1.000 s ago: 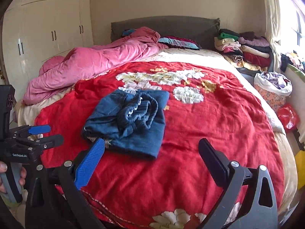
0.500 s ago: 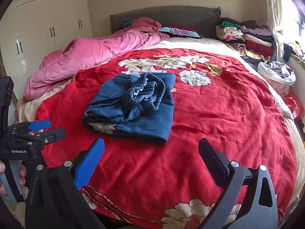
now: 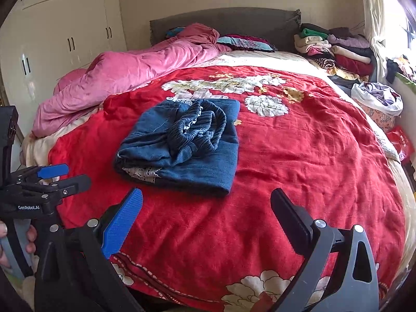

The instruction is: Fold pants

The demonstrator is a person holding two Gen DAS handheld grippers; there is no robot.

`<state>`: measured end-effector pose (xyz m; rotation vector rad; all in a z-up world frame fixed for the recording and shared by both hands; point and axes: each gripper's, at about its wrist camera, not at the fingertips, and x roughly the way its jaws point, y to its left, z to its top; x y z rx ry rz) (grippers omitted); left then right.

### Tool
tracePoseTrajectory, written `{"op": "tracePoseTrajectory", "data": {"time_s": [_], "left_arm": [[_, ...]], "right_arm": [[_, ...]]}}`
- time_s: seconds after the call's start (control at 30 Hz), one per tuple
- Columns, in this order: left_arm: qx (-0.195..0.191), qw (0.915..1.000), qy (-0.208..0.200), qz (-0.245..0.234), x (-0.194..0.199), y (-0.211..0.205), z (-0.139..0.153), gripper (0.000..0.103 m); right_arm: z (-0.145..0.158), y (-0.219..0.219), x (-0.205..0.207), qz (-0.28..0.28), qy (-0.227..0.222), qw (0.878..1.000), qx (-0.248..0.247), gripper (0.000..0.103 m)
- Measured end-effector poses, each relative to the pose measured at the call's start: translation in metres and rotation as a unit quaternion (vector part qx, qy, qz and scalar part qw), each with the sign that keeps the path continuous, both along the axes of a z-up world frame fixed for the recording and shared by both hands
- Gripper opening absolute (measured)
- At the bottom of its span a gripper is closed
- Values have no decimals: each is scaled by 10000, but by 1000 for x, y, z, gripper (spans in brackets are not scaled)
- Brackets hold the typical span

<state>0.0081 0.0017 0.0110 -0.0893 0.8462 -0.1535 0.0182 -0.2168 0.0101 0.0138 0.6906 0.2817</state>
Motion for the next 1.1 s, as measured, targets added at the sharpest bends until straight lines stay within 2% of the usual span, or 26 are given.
{"op": "tracePoseTrajectory", "data": {"time_s": [1.1], "left_arm": [[-11,10000,-32,30,-2,3,3,93]], "right_arm": [[3,2,-2,17,-31,10000,-45,98]]}}
